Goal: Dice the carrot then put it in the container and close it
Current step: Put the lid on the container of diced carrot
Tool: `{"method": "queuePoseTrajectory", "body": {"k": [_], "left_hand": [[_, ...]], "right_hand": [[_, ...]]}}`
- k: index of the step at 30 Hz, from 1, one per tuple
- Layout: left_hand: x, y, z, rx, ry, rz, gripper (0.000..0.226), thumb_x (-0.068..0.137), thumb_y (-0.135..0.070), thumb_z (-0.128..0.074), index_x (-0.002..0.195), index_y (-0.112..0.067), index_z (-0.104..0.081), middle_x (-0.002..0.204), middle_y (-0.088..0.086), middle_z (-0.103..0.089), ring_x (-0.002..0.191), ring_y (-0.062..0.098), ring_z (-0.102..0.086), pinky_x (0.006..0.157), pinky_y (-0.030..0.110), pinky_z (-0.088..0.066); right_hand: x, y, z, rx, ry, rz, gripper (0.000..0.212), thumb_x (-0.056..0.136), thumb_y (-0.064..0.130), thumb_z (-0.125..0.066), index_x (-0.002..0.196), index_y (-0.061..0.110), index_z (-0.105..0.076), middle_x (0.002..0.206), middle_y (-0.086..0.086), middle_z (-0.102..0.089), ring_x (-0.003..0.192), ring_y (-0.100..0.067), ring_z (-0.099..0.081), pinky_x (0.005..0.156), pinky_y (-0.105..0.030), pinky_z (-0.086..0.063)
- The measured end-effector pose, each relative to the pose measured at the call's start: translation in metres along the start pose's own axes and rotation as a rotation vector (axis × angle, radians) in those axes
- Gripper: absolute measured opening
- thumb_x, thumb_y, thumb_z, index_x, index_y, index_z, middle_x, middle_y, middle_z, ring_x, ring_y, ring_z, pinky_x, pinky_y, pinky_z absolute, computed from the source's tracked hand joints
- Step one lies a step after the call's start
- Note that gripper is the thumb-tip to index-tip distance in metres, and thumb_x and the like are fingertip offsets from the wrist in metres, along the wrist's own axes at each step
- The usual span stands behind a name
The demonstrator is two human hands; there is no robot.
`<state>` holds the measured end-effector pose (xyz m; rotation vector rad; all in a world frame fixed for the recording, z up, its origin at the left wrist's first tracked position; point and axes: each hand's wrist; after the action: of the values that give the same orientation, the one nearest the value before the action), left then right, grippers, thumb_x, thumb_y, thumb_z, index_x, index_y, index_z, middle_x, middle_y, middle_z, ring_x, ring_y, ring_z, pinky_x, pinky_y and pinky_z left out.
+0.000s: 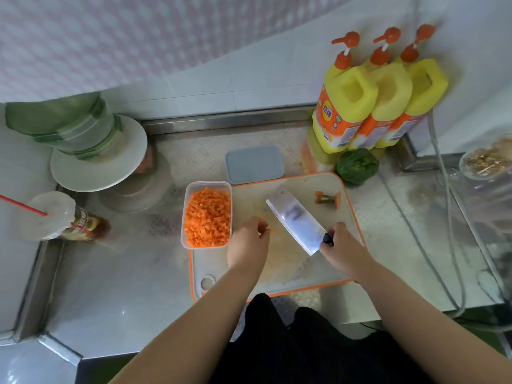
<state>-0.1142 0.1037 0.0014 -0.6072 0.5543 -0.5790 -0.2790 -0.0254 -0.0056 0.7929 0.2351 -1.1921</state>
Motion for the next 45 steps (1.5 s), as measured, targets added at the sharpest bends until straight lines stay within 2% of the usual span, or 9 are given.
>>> {"method": "queuePoseTrajectory", "body": {"k": [3,7,14,22,26,29,36,40,45], "left_hand": [[-0.007,0.008,-0.022,0.064,0.075,0.045,0.018,0.094,-0.023,-0.056,0.11,-0.021,-0.065,0.106,-0.005,-0.068,0.098,0.02,-0.061,0.078,0.033,-0.051],[-0.01,0.023,-0.03,0.204,0.113,0.042,0.023,0.096,-0.033,-0.052,0.115,-0.025,-0.064,0.114,-0.004,-0.062,0.104,0.022,-0.058,0.079,0.038,-0.052],[-0.01,0.024,-0.03,0.199,0.126,0.072,0.017,0.092,-0.031,-0.054,0.101,-0.024,-0.066,0.102,-0.005,-0.065,0.095,0.021,-0.06,0.077,0.037,-0.054],[-0.006,0.02,-0.028,0.232,0.133,0.077,0.016,0.089,-0.018,-0.048,0.083,-0.02,-0.062,0.086,-0.002,-0.06,0.076,0.022,-0.055,0.056,0.029,-0.039],[-0.007,0.026,-0.029,0.194,0.108,0.061,0.013,0.094,-0.025,-0.053,0.098,-0.022,-0.065,0.097,-0.004,-0.065,0.088,0.02,-0.06,0.068,0.031,-0.048],[-0.007,0.032,-0.028,0.142,0.036,0.056,0.018,0.098,-0.026,-0.049,0.108,-0.019,-0.062,0.108,-0.002,-0.062,0.098,0.021,-0.058,0.076,0.036,-0.05],[0.004,0.013,-0.036,0.236,0.112,-0.123,0.021,0.099,-0.018,-0.043,0.117,-0.019,-0.053,0.117,-0.001,-0.057,0.112,0.022,-0.047,0.082,0.037,-0.046],[0.01,0.009,-0.039,0.507,0.177,-0.262,0.02,0.099,-0.015,-0.045,0.116,-0.019,-0.053,0.117,0.001,-0.053,0.109,0.024,-0.046,0.077,0.031,-0.036],[0.008,0.003,-0.036,0.666,0.233,-0.331,0.026,0.096,-0.003,-0.044,0.12,-0.011,-0.049,0.12,0.007,-0.05,0.111,0.026,-0.045,0.085,0.035,-0.041]], "right_hand": [[-0.013,0.009,0.002,-0.034,-0.058,0.083,0.024,0.088,0.033,-0.057,0.094,0.015,-0.044,0.078,-0.005,-0.059,0.077,-0.028,-0.058,0.065,-0.034,-0.04],[-0.025,0.016,-0.01,-0.119,-0.085,0.195,0.024,0.096,0.033,-0.049,0.083,0.014,-0.041,0.07,-0.005,-0.051,0.079,-0.034,-0.057,0.064,-0.038,-0.038],[-0.035,0.024,-0.031,-0.211,-0.049,0.335,0.017,0.1,0.033,-0.042,0.092,0.017,-0.038,0.073,-0.005,-0.053,0.078,-0.033,-0.06,0.058,-0.033,-0.033],[-0.03,0.037,-0.046,-0.27,0.044,0.247,0.027,0.102,0.032,-0.035,0.113,0.011,-0.048,0.099,-0.012,-0.064,0.094,-0.032,-0.061,0.067,-0.032,-0.037],[-0.023,0.038,-0.042,-0.166,0.054,0.244,0.023,0.101,0.03,-0.038,0.105,0.01,-0.05,0.095,-0.014,-0.063,0.092,-0.033,-0.06,0.066,-0.031,-0.035],[-0.026,0.035,-0.035,-0.087,0.025,0.249,0.018,0.1,0.028,-0.042,0.091,0.013,-0.042,0.078,-0.011,-0.055,0.081,-0.034,-0.057,0.061,-0.033,-0.033],[-0.021,0.022,-0.014,0.077,-0.131,0.154,0.037,0.098,0.03,-0.046,0.067,0.025,-0.027,0.058,0.003,-0.038,0.057,-0.018,-0.039,0.05,-0.031,-0.027],[-0.019,0.014,-0.008,0.027,-0.137,0.106,0.03,0.099,0.032,-0.043,0.073,0.023,-0.031,0.06,0.003,-0.039,0.061,-0.021,-0.042,0.051,-0.032,-0.026],[-0.009,0.007,-0.004,-0.046,-0.097,0.082,0.019,0.1,0.033,-0.04,0.089,0.017,-0.041,0.065,0.002,-0.044,0.071,-0.027,-0.052,0.061,-0.033,-0.034]]}}
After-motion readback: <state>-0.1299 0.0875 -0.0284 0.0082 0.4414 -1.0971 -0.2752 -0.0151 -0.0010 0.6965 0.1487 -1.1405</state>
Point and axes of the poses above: each hand's wrist, its own x-axis towards the middle knuckle, its own z-axis out of the back of the hand, y = z × x
